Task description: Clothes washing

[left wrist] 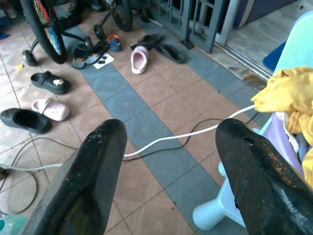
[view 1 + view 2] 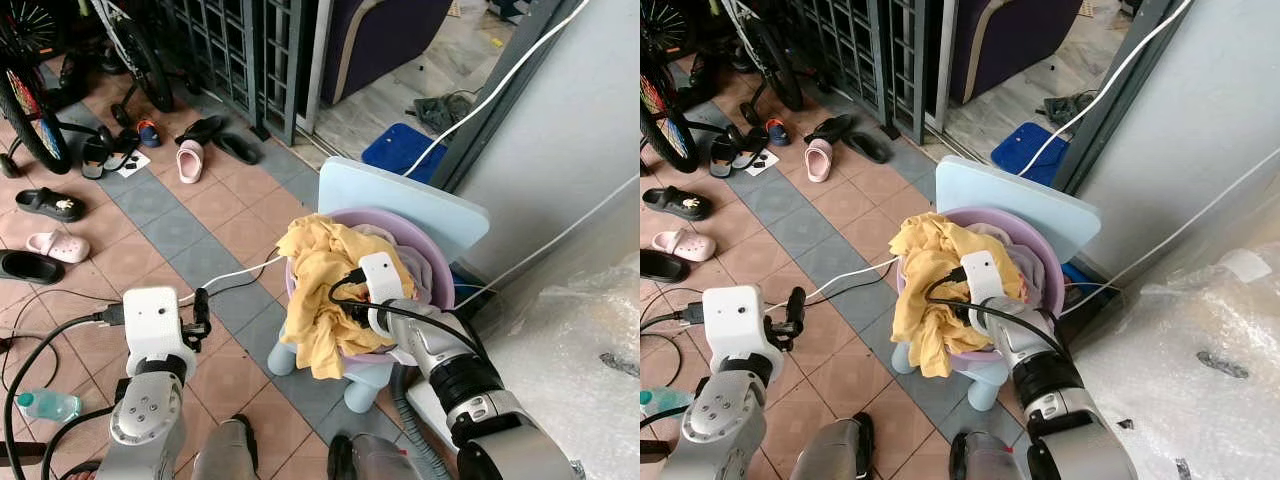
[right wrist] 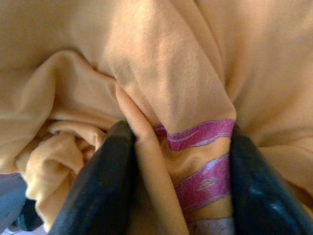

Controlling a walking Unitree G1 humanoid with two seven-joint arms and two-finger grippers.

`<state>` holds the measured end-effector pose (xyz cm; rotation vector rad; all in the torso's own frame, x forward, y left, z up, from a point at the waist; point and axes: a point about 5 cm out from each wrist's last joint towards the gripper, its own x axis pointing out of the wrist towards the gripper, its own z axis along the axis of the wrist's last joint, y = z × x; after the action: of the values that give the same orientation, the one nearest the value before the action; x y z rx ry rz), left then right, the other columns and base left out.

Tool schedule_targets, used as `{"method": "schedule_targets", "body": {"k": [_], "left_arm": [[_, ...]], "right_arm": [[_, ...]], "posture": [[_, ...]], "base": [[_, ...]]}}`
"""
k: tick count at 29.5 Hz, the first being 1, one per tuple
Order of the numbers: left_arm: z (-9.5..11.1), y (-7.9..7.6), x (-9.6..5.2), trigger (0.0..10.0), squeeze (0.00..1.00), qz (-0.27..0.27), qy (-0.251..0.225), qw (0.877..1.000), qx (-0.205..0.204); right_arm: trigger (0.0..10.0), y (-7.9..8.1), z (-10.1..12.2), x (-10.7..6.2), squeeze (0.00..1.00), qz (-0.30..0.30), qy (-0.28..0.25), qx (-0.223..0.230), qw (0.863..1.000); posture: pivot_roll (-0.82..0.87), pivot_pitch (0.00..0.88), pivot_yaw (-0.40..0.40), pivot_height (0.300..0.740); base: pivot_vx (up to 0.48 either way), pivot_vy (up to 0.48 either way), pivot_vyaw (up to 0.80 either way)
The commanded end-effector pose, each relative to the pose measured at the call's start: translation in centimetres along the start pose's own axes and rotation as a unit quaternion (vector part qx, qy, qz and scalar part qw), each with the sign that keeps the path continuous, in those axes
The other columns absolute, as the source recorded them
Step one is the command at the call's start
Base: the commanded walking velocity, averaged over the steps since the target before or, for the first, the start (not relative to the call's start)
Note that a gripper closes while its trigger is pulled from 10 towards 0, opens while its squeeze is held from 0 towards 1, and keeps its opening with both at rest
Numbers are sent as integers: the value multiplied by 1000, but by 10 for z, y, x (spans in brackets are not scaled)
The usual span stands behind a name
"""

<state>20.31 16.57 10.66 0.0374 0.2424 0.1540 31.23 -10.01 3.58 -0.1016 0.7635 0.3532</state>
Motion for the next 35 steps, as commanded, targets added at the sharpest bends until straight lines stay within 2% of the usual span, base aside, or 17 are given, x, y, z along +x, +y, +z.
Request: {"method": "schedule_targets", "body": {"k": [1,15,22,25,29,31,33,35], "left_arm": [[-1,-1,0,10000,0,2,4,1000,-1],[1,-5,8,10000,0,6,-2,1000,1],[11,-9,18,10000,0,0,-36,999,23],[11,-10,21,10000,0,-2,-36,999,22],[18,-14,30,10000,0,-16,-53,998,19],[23,-17,35,10000,0,-9,-64,997,29],[24,-18,36,10000,0,-8,-63,998,28],[27,-21,40,10000,0,-8,-72,997,33]], "right_arm": [[0,-6,-8,1,0,-8,14,3,1000],[0,-14,-4,3,0,-13,0,-4,1000],[0,-10,21,-4,0,25,-75,28,996],[0,-11,26,-7,0,24,-90,35,995],[0,-11,47,-21,0,25,-168,60,984],[0,-13,64,-36,0,20,-237,67,969],[0,-14,68,-41,0,16,-255,66,964],[0,-17,79,-57,0,7,-306,66,950]], "posture": [[108,181,-107,740],[76,171,-115,740],[50,152,-96,740],[42,146,-84,740],[29,134,-63,740],[20,116,-43,740],[20,116,-43,740],[18,101,-30,740]], "base": [[0,0,0],[0,0,0],[0,0,0],[0,0,0],[0,0,0],[0,0,0],[0,0,0],[0,0,0]]}}
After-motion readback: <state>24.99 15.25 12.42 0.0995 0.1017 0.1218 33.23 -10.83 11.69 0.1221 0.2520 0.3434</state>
